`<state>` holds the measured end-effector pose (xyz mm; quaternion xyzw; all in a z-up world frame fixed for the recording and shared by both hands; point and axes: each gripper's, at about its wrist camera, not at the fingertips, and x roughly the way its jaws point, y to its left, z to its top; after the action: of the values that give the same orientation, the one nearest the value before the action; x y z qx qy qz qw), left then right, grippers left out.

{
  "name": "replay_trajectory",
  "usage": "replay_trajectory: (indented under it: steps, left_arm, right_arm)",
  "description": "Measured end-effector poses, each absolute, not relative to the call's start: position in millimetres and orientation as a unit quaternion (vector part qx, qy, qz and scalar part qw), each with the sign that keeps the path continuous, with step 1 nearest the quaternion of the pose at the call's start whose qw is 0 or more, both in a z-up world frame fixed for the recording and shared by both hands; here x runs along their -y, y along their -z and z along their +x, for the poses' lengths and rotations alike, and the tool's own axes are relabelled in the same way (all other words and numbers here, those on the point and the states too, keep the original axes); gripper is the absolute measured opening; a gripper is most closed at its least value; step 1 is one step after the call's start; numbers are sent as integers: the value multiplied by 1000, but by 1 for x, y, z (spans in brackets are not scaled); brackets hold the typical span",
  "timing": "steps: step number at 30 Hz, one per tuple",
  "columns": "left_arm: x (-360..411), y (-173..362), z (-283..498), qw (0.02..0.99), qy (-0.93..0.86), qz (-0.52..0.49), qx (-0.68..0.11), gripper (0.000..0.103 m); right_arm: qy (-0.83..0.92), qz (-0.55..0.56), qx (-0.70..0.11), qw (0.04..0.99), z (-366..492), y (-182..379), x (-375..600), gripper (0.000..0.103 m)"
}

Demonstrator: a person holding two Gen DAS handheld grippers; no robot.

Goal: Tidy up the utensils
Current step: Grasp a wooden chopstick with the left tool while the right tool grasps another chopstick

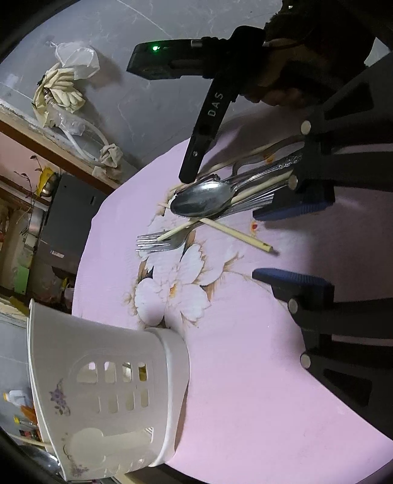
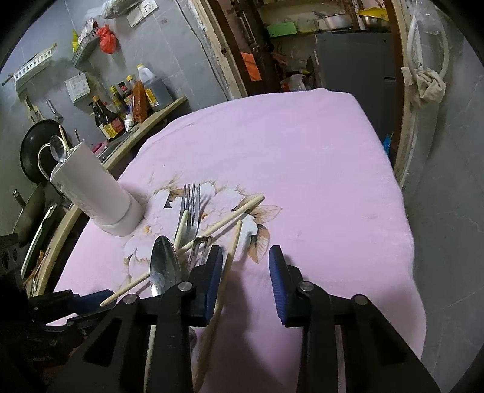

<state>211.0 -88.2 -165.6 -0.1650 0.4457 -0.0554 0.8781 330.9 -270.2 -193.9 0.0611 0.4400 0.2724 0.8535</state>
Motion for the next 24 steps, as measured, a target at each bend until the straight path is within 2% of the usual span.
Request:
replay_trajectory:
  steps: [4, 8, 11, 14, 24]
  left_arm:
    - [86, 165, 212, 879, 49, -166, -444, 10]
    - [82, 161, 212, 883, 40, -169, -437, 9]
    - [82, 154, 213, 888, 38, -163, -428, 7]
    - [83, 146, 212, 895, 38, -145, -421, 7]
    - [80, 113, 206, 911, 42, -111, -394, 6]
  right_arm:
    - [-277, 53, -450, 847, 335, 195, 264, 28]
    - [-274, 61, -460, 842, 343, 196, 261, 28]
    - [-273, 69, -467, 838, 351, 195, 260, 14]
    - [-271, 78, -478, 832, 356, 199, 259, 7]
    - [-268, 94, -476, 832, 344, 185, 264, 5]
